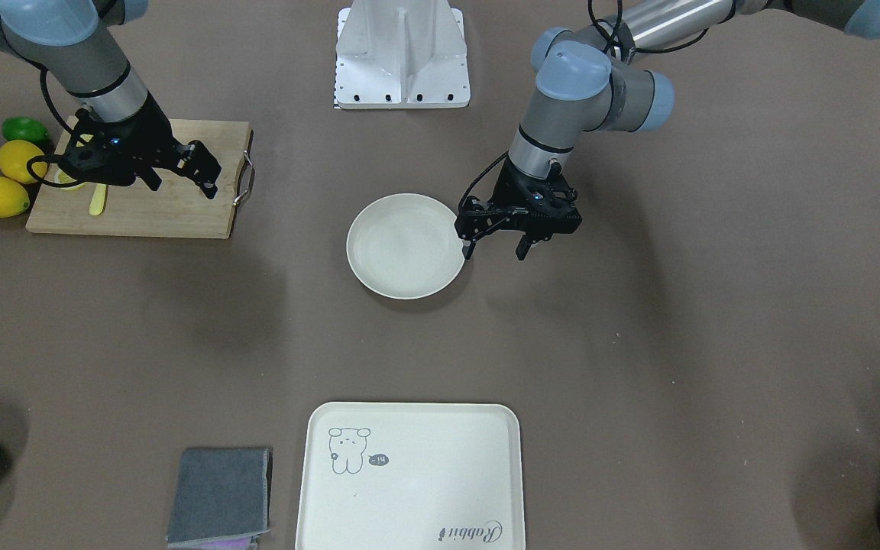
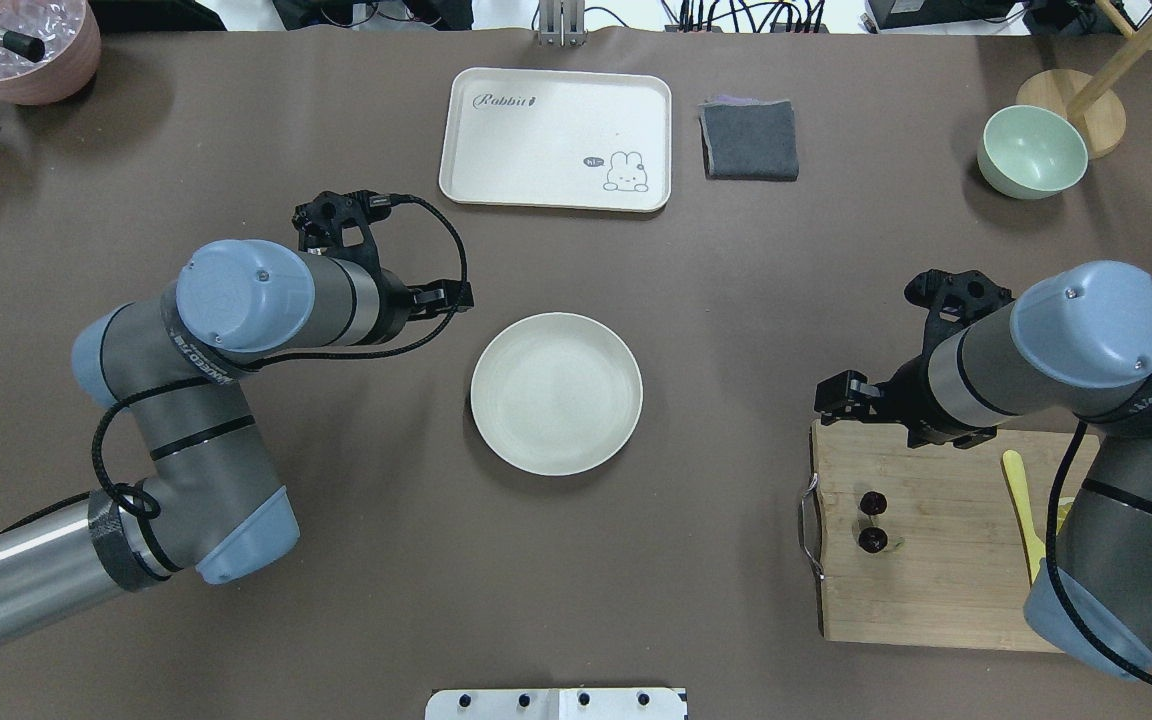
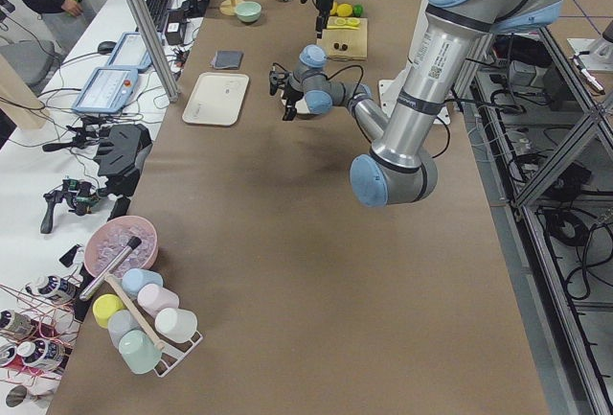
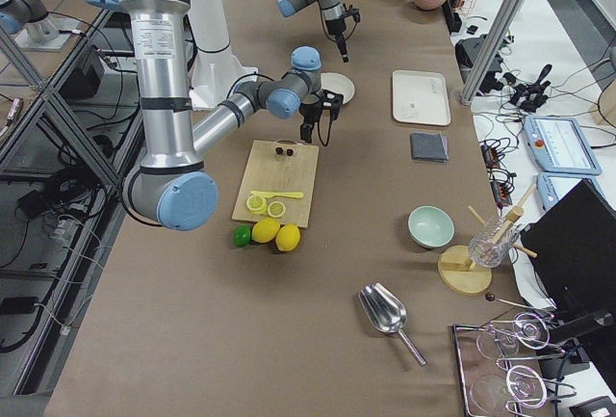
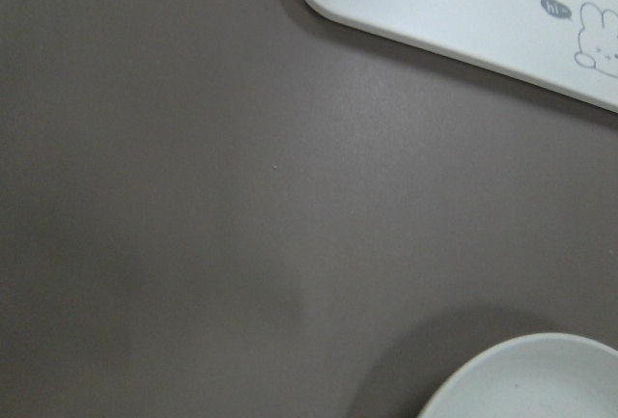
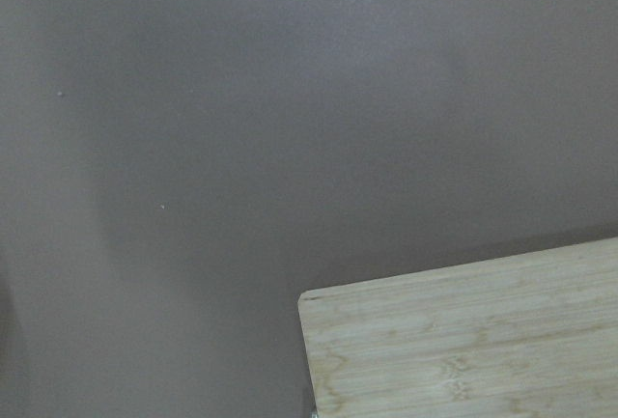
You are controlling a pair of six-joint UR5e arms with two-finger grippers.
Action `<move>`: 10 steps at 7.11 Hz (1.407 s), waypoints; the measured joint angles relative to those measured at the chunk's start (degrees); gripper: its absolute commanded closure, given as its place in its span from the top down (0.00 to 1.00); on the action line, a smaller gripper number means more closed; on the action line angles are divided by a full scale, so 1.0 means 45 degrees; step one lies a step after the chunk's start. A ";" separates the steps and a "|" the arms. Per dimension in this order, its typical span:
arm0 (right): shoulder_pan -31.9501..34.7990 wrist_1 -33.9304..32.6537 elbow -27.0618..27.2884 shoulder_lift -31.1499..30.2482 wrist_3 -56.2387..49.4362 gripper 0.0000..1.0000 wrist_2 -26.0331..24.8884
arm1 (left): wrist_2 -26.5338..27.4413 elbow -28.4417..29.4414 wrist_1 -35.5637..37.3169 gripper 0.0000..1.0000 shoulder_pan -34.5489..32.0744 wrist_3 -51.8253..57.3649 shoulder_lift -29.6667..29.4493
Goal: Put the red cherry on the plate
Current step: 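Release the plate and lift the left gripper while the right gripper reaches the cutting board, then grasp the two dark cherries with the right gripper while the left arm withdraws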
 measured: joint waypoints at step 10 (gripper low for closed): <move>-0.1539 0.1385 -0.0563 -0.1419 -0.0598 0.23 -0.0654 | -0.0192 0.0010 -0.0049 0.98 -0.0931 0.4298 0.0888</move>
